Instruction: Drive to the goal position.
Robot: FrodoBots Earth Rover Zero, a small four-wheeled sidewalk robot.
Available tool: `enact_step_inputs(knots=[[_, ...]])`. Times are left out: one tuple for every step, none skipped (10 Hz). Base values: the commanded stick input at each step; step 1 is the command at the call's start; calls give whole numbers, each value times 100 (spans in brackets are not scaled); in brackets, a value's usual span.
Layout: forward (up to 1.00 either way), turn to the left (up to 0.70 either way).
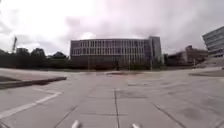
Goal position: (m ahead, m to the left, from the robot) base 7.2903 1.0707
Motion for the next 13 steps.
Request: enact_step_inputs(knots=[[70, 0], [70, 0], [70, 0], [70, 0], [70, 0], [70, 0], [70, 0], [70, 0], [70, 0], [70, 0], [70, 0], [70, 0], [70, 0]])
